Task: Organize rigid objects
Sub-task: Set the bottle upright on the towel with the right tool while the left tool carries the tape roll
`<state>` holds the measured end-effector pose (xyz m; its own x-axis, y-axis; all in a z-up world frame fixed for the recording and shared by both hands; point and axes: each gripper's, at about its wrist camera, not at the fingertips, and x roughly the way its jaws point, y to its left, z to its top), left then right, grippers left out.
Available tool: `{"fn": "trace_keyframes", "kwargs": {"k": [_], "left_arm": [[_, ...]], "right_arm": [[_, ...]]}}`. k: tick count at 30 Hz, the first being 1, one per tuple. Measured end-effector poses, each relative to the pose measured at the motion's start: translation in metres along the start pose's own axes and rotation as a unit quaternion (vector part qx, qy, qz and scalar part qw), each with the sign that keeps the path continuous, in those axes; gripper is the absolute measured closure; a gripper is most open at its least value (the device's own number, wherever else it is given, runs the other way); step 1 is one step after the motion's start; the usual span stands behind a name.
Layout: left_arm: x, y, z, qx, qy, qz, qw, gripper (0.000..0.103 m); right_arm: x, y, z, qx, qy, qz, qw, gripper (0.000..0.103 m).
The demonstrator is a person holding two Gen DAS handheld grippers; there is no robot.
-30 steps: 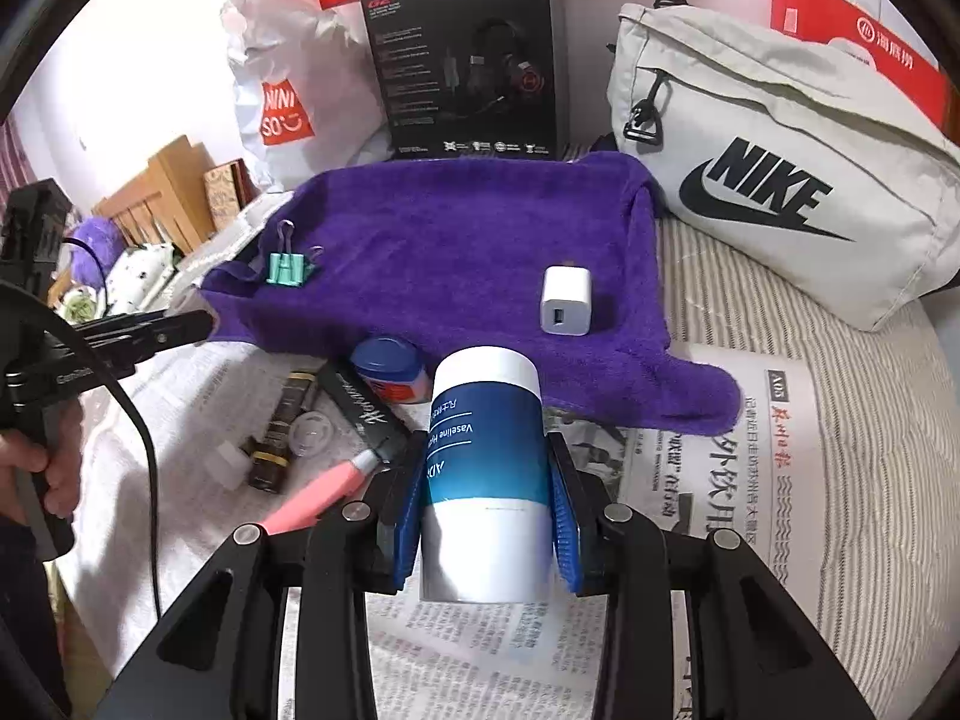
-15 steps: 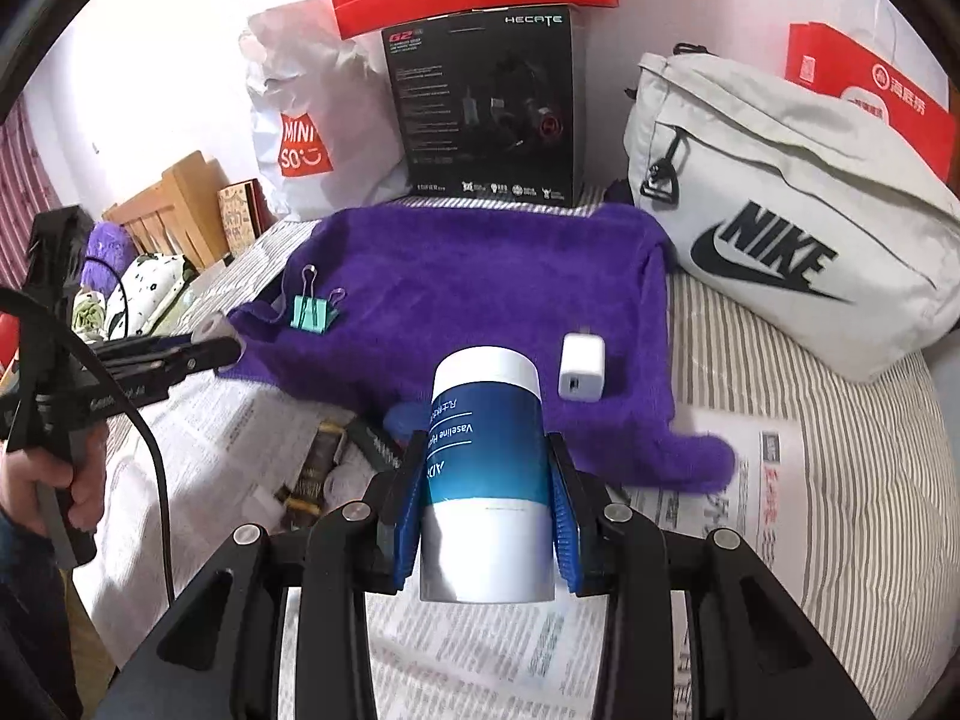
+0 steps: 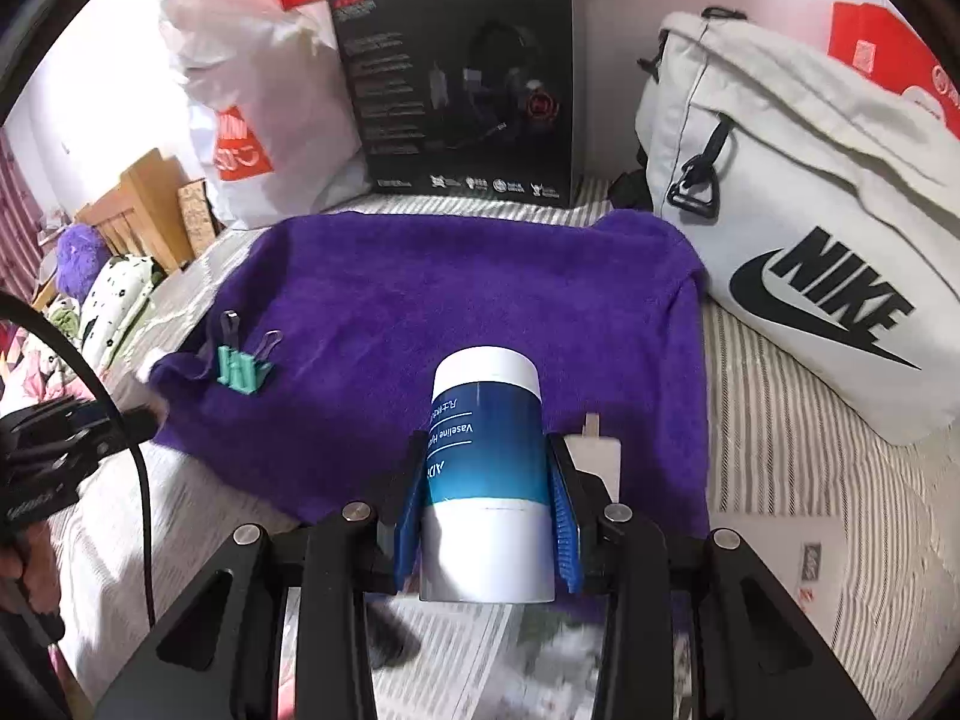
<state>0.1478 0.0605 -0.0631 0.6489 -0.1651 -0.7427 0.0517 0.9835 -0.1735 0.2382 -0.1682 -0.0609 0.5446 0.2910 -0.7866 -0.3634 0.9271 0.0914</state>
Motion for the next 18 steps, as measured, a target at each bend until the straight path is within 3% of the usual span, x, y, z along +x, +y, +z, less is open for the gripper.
{"fn": "trace_keyframes", "kwargs": {"k": [12,18], "left_arm": [[0.006,0.008,0.003,-0.006,0.004,-0.002,1.0000,0.075],[0.010,0.008,0.004,-0.004,0.008,-0.003,1.0000,0.074]], "right_arm": [[0.039,0.003,0.011,-0.018,0.030,-0.020,0.999,0.067],[0.049,0.008,0.013,-0.017,0.041,-0.011,0.999,0.067]]}}
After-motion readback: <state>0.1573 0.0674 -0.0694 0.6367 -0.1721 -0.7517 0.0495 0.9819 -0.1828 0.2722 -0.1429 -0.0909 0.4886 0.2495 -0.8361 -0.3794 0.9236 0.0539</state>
